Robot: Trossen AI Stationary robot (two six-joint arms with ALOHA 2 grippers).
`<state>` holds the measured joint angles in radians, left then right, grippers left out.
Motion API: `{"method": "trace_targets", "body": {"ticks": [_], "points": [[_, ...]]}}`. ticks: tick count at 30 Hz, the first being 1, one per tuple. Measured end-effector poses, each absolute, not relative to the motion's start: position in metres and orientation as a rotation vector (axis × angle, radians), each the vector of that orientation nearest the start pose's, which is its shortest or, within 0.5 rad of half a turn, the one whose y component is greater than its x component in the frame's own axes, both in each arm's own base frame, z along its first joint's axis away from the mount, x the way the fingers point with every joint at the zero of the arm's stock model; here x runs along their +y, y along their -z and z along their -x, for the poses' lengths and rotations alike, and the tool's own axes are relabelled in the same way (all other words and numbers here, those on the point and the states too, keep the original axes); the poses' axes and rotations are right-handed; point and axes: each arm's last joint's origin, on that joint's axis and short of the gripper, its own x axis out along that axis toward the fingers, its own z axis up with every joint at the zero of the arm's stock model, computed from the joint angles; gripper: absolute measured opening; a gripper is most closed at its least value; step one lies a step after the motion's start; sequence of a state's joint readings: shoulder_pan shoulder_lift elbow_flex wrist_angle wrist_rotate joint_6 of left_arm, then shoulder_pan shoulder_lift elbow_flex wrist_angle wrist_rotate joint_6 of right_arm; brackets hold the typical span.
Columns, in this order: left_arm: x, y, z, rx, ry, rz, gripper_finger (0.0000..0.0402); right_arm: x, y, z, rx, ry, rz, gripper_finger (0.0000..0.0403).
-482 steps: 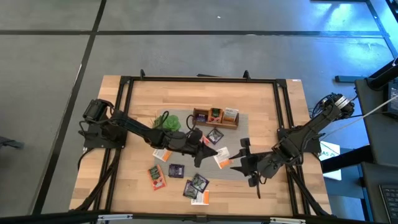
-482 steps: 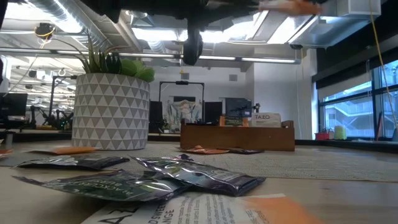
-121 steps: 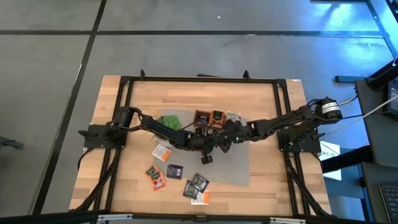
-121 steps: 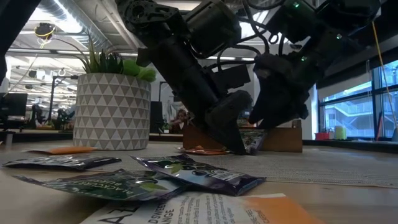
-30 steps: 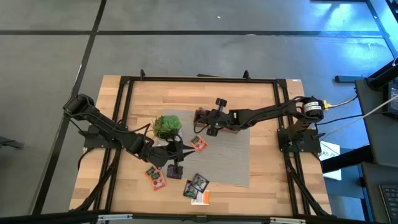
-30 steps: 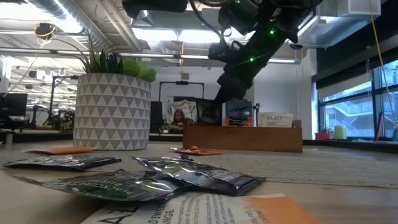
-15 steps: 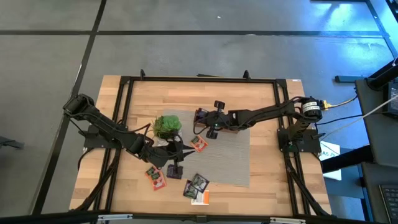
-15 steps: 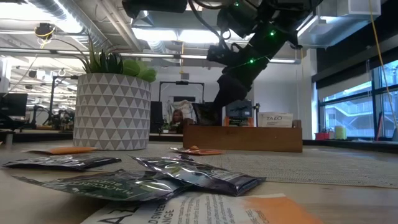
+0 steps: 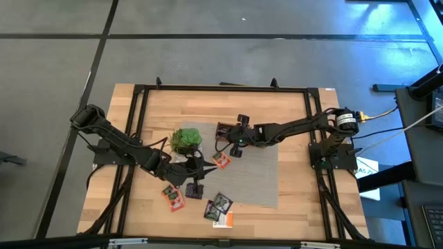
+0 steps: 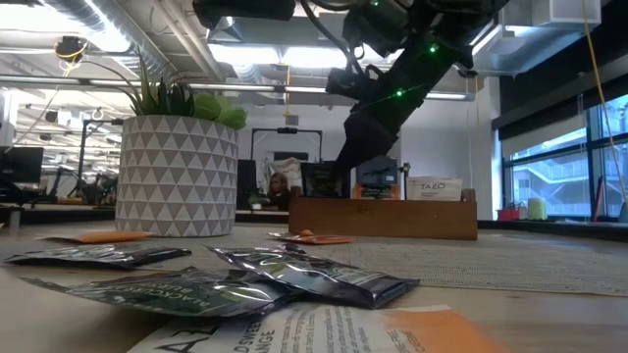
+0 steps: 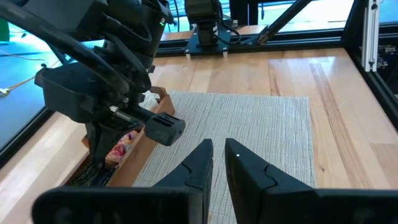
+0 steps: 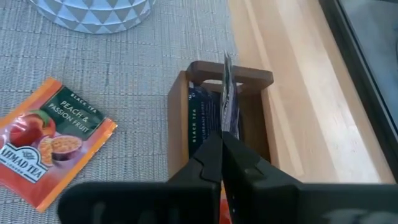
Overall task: Pick & Place Tea
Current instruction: Put the violet tea bag into the left section of the wooden organizer
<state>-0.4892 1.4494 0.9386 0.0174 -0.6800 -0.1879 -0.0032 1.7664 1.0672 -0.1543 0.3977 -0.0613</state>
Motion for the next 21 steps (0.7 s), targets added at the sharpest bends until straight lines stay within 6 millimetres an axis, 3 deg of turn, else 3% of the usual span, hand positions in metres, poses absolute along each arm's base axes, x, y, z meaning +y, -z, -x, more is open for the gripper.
{"method": "trace_targets", "body": {"ticks": [15,21], "points": [[-0.130,-0.255,-0.283,0.391,-0.224,-0.088,0.0042,-0.032,-0.177,-0.357,0.889,0.384,0.218,0.0009],[-0.130,-0.255,-0.282,0.400,-0.224,-0.093,0.0038,-0.037,-0.158,-0.361,0.944,0.348,0.200,0.0010]]}}
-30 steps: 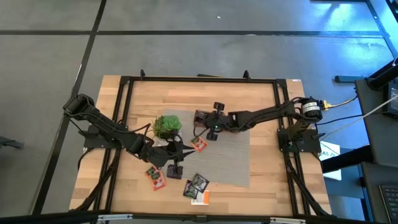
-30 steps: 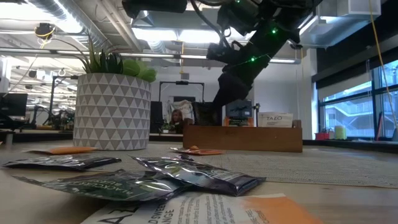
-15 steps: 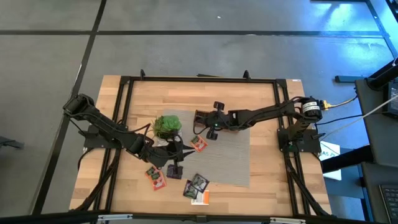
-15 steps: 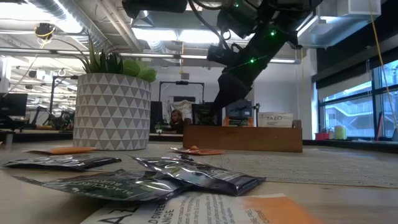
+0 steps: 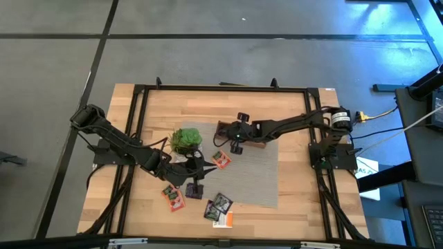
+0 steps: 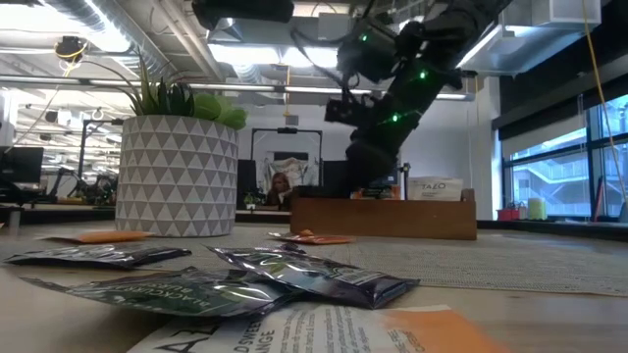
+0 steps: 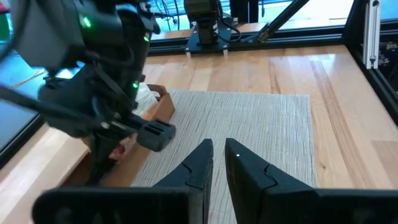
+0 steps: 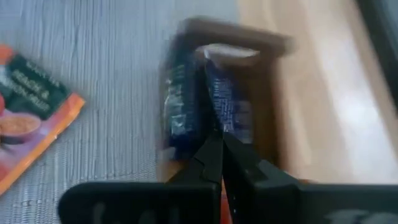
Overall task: Pick & Place Tea
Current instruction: Put the violet tea bag into the left section of the wooden organizer
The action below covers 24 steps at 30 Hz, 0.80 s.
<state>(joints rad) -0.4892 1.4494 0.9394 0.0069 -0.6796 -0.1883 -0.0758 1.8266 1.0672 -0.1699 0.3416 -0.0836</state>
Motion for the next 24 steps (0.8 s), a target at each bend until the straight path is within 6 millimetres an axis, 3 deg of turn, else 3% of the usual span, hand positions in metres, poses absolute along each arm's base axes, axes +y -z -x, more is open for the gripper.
{"method": "trace_targets", "body": {"ticks": [5,17,24], "points": [[-0.130,-0.254,-0.282,0.404,-0.225,-0.096,0.0041,-0.039,-0.147,-0.364,0.971,0.352,0.206,0.0010],[-0.130,-0.254,-0.282,0.406,-0.226,-0.090,0.0038,-0.036,-0.158,-0.361,0.941,0.343,0.201,0.0014],[-0.130,-0.254,-0.282,0.406,-0.227,-0.088,0.0042,-0.036,-0.162,-0.362,0.924,0.410,0.209,0.0081]]}}
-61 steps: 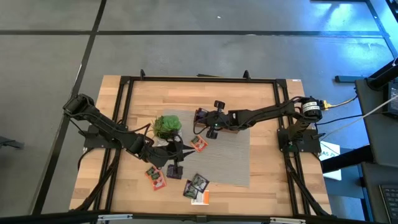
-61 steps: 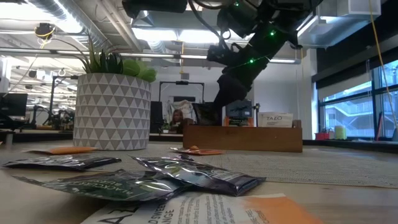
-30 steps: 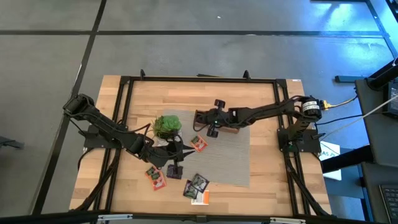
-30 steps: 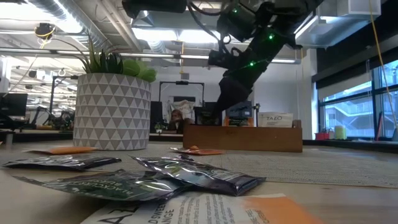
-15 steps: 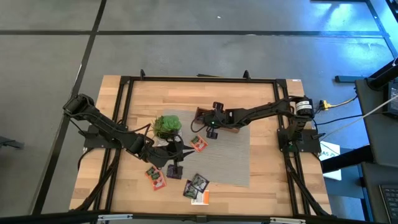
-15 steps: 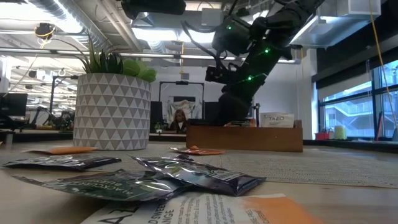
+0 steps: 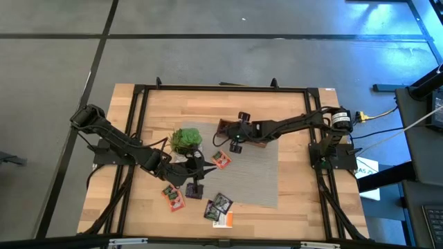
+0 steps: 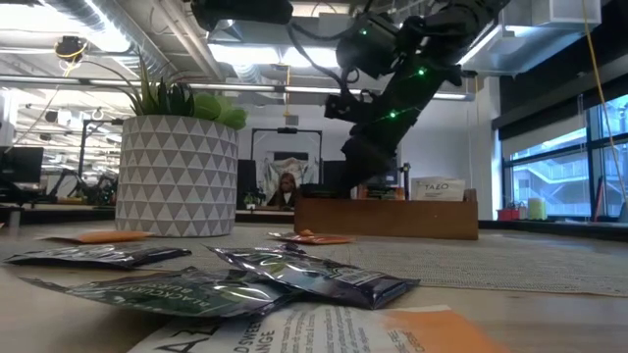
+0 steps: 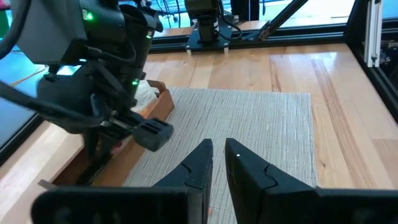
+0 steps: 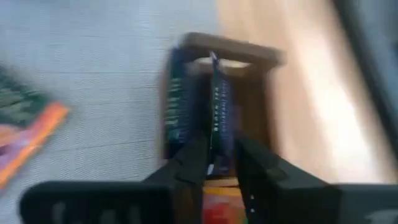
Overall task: Pick & Place Tea
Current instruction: Put the violet tea bag into the left section of the wooden organizer, then adjust the violet tea bags in the wooden organizer
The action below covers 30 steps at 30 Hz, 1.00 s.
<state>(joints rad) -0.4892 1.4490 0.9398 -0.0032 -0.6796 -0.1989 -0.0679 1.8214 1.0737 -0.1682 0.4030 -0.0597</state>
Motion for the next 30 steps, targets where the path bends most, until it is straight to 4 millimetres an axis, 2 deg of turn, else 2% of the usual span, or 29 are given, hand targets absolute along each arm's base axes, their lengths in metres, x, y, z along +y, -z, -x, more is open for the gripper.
{"method": "trace_targets", "body": {"ticks": [3,6,13,16,24,27,30], "points": [[-0.130,-0.254,-0.282,0.406,-0.227,-0.087,0.0042,-0.035,-0.169,-0.365,0.913,0.488,0.261,0.0107],[-0.130,-0.254,-0.282,0.406,-0.227,-0.087,0.0040,-0.028,-0.179,-0.370,0.912,0.483,0.299,0.0122],[-0.130,-0.254,-0.282,0.406,-0.227,-0.087,0.0040,-0.014,-0.193,-0.375,0.927,0.448,0.314,0.0127],[-0.130,-0.254,-0.282,0.406,-0.227,-0.087,0.0042,-0.002,-0.194,-0.376,0.918,0.426,0.310,0.0127],[-0.129,-0.254,-0.282,0.406,-0.228,-0.087,0.0039,0.044,-0.193,-0.374,0.906,0.222,0.374,0.0127],[-0.129,-0.254,-0.282,0.406,-0.228,-0.087,0.0038,0.050,-0.189,-0.374,0.901,0.206,0.383,0.0127],[-0.129,-0.254,-0.282,0.406,-0.227,-0.087,0.0040,0.043,-0.178,-0.374,0.934,0.223,0.378,0.0127]]}}
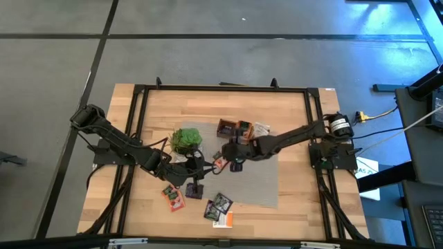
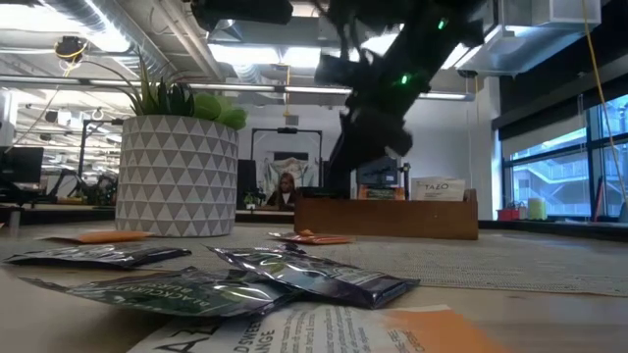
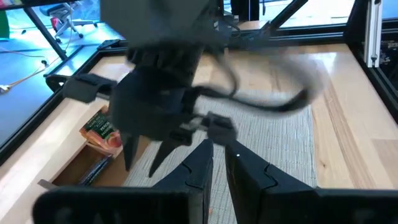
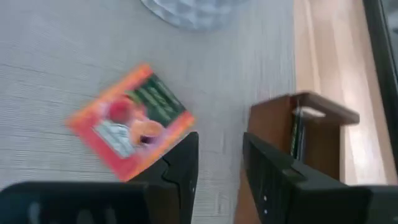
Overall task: Pick & Place Tea
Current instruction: Adjust the violet tea bags in the wooden organizer
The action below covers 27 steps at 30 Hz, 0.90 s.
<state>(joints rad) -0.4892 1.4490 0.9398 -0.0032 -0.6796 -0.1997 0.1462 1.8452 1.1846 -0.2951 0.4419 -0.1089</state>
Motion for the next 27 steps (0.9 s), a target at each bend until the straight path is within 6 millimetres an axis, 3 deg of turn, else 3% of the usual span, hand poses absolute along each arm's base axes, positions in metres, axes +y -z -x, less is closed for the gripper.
{"method": "trace_targets", "body": {"ticks": [7,27], "points": [[-0.130,-0.254,-0.282,0.407,-0.228,-0.081,0.0042,0.016,-0.163,-0.375,0.970,0.288,0.349,0.0127],[-0.130,-0.254,-0.282,0.407,-0.225,-0.081,0.0038,-0.039,-0.165,-0.373,0.983,0.528,0.318,0.0127]]}}
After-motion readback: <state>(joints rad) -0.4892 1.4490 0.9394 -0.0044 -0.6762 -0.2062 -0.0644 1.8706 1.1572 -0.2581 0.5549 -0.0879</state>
